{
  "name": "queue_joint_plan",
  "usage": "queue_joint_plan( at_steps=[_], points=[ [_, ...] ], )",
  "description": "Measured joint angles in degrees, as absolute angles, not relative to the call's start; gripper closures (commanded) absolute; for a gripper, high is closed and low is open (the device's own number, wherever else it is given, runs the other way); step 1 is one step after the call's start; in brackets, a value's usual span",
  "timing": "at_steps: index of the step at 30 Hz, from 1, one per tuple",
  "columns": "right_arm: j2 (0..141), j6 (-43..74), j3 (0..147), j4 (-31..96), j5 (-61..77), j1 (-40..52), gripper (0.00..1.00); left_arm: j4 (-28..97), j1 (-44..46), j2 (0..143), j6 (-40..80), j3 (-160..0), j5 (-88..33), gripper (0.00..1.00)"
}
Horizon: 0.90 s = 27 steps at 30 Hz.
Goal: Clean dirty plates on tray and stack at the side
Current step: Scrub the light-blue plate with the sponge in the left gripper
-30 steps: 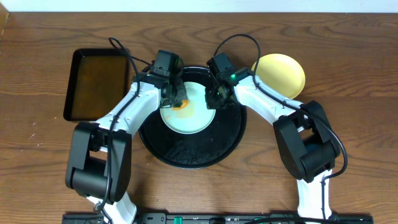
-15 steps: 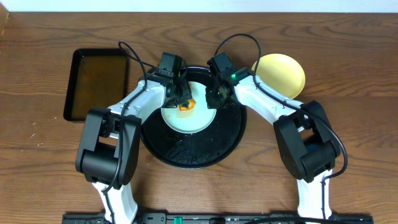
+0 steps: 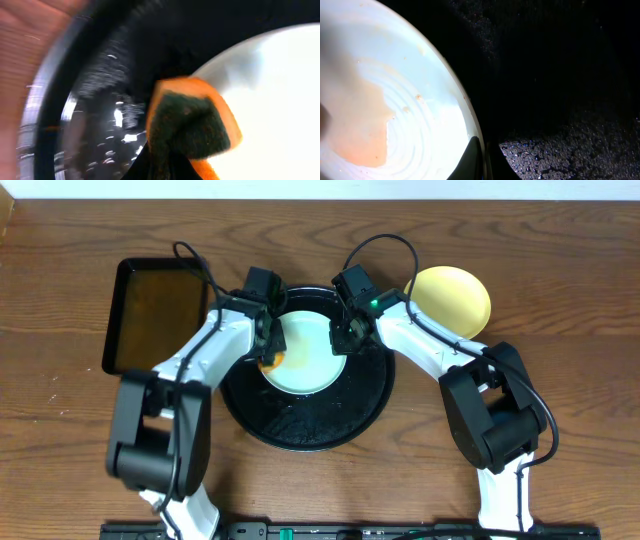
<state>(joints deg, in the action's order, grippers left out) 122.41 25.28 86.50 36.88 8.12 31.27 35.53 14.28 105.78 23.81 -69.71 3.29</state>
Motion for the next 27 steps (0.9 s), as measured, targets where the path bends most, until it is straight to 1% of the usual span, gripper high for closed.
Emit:
queue_joint_plan(
  at_steps=[4,8,15,23,27],
  points=[
    [122.4,25.3,86.5,37.0,8.1,31.3,0.99,35.5,13.2,100.6,24.0,-69.7,6.2,0.93],
    [122.4,25.3,86.5,37.0,8.1,31.3,0.99,34.9,13.0,98.8,26.0,-69.7,3.8,0.93],
    [122.4,25.3,86.5,37.0,8.1,31.3,0.99,30.3,14.4,101.7,30.8,-69.5,-6.0,0.93],
    [122.4,25.3,86.5,37.1,8.1,31.3,0.99,27.9,19.9,109.3,35.8,-69.2,-9.8,0.93],
    [122.4,25.3,86.5,37.1,8.1,31.2,0.99,27.6,21.6,110.1,36.0,-69.1,-9.9,0.92]
  ],
)
